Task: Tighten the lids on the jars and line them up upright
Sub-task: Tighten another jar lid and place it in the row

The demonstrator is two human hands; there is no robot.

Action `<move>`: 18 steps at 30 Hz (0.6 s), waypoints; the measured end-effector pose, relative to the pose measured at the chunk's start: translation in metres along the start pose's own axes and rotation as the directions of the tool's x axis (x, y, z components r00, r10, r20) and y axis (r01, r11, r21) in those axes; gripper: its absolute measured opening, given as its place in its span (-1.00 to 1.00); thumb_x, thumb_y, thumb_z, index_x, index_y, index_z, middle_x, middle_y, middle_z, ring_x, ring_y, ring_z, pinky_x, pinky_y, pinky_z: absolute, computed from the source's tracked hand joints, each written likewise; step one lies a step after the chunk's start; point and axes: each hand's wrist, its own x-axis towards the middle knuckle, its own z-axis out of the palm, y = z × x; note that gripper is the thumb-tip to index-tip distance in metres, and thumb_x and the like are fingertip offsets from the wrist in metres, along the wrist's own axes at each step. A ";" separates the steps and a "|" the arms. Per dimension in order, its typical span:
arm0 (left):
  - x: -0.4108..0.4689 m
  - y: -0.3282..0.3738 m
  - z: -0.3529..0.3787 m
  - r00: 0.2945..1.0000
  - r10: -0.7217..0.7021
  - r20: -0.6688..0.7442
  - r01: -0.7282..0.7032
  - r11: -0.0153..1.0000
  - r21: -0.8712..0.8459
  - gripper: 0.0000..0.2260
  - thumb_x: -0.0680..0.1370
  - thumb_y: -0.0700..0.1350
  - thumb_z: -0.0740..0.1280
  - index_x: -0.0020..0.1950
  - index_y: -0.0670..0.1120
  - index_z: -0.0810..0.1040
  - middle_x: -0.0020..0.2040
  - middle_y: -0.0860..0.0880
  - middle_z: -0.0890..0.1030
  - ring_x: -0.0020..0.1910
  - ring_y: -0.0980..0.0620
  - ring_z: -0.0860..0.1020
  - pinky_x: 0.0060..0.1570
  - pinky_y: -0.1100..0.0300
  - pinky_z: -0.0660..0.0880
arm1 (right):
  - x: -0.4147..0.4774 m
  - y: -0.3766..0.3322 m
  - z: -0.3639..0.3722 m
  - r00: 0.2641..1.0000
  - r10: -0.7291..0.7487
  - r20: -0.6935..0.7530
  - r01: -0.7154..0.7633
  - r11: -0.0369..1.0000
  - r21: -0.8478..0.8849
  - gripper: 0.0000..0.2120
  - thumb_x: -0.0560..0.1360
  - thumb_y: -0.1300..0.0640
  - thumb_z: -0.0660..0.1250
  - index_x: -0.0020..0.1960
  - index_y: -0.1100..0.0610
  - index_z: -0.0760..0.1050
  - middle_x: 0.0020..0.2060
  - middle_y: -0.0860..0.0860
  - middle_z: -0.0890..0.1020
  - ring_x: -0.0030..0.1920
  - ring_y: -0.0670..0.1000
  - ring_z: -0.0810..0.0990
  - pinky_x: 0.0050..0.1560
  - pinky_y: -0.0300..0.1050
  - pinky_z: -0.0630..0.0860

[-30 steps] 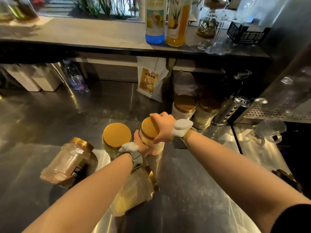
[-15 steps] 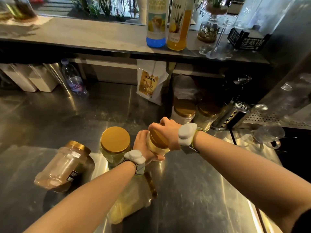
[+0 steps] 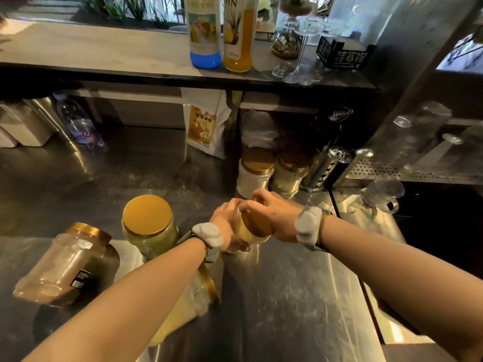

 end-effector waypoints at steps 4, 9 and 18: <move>-0.001 0.012 0.004 0.989 0.027 0.148 -0.026 1.000 -0.005 -0.24 0.28 -0.11 0.60 0.37 -0.04 0.28 0.19 -0.03 0.49 0.08 0.09 0.51 -0.06 0.38 0.43 | -0.010 0.008 0.010 0.999 -0.030 -0.040 0.030 1.000 0.000 -0.06 0.30 0.25 0.51 0.47 -0.15 0.06 0.40 0.02 0.13 0.34 0.17 0.33 -0.03 -0.16 0.52; -0.004 0.023 0.009 0.991 0.012 0.136 -0.039 0.980 0.194 -0.30 0.36 -0.01 0.54 0.39 0.01 0.25 0.20 -0.01 0.48 0.18 0.03 0.49 0.26 0.13 0.41 | -0.016 0.021 0.012 0.997 0.076 0.001 -0.075 0.988 0.135 -0.02 0.22 -0.16 0.55 0.43 -0.23 0.00 0.30 0.07 0.34 0.20 0.15 0.48 -0.07 -0.11 0.54; -0.013 0.039 0.010 0.991 0.076 0.107 -0.102 0.960 0.259 -0.14 0.18 -0.01 0.63 0.36 0.05 0.25 0.24 0.00 0.49 0.21 -0.06 0.52 0.19 -0.09 0.52 | -0.021 0.020 0.029 0.845 0.508 0.166 -0.533 0.784 0.317 0.07 0.09 -0.74 -0.10 0.37 -0.08 0.20 -0.02 -0.06 0.54 -0.12 0.03 0.54 -0.23 -0.09 0.49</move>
